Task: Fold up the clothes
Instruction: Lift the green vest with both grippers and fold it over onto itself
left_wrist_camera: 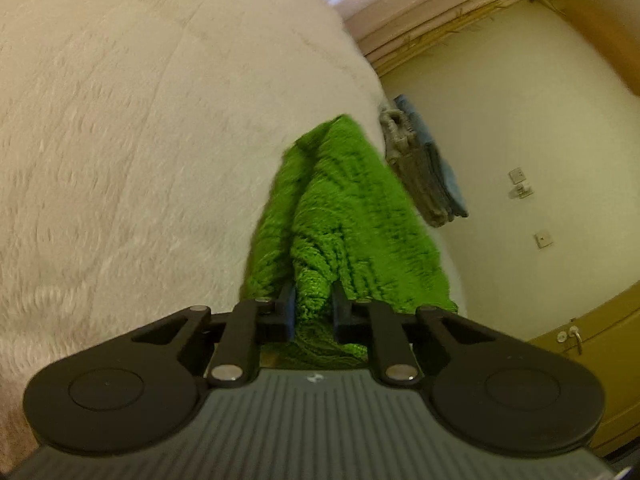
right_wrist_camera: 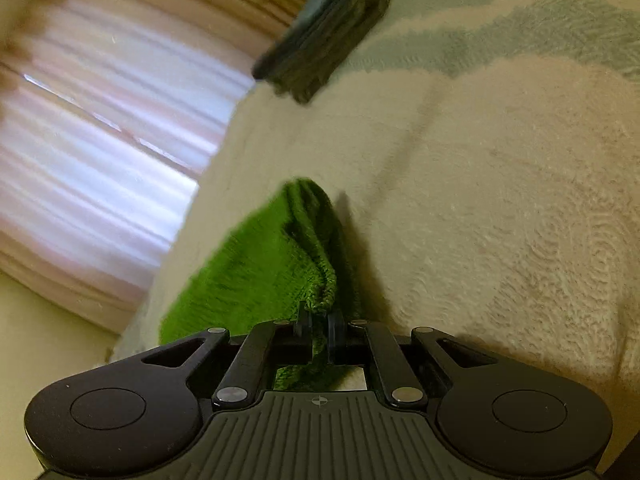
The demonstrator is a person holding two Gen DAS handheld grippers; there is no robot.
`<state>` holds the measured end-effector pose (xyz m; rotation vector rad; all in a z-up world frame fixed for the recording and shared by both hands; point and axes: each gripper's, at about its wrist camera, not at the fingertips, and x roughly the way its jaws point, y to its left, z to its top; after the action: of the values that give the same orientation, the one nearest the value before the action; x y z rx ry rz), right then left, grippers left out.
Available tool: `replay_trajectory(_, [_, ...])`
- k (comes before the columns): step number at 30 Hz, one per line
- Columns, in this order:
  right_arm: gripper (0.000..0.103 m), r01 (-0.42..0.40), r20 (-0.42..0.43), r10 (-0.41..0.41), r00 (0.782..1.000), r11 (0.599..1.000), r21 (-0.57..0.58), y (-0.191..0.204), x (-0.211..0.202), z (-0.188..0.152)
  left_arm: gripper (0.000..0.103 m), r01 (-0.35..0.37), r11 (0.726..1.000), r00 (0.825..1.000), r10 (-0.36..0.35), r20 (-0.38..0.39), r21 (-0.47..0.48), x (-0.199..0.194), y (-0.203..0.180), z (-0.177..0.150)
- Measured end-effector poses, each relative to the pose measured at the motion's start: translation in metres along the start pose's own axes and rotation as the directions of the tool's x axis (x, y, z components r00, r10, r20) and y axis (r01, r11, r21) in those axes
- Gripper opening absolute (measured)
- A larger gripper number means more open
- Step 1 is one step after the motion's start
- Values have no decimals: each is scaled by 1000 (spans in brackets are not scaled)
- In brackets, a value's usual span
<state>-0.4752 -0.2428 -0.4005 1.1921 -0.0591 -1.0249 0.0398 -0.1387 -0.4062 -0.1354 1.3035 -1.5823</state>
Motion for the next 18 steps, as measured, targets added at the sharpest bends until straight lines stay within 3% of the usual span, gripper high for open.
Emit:
replay_trajectory(3, [4,-44,68,49,996,996,-72,14,-16,2,13,26,995,999,-30,37,92,-12,-20,-4])
replay_trajectory(8, [5,85,1,-85,996,994,-67,0,3,-11,14,-41,994,999,40,14,104,-4,-11,-11])
replay_trajectory(11, [5,32,63,-25,998,994,-101,8,-10,-16,13,-35,993,999,30,43,114,-8,-15,-13])
replay_trajectory(14, [5,14,67,-6,998,994,-113,10,-15,-16,13,-3,992,998,-6,64,126,-19,-16,-15])
replay_trajectory(18, [5,85,20,-83,996,987,-138,2,2,-22,14,-39,990,998,32,56,132,-9,-9,-17])
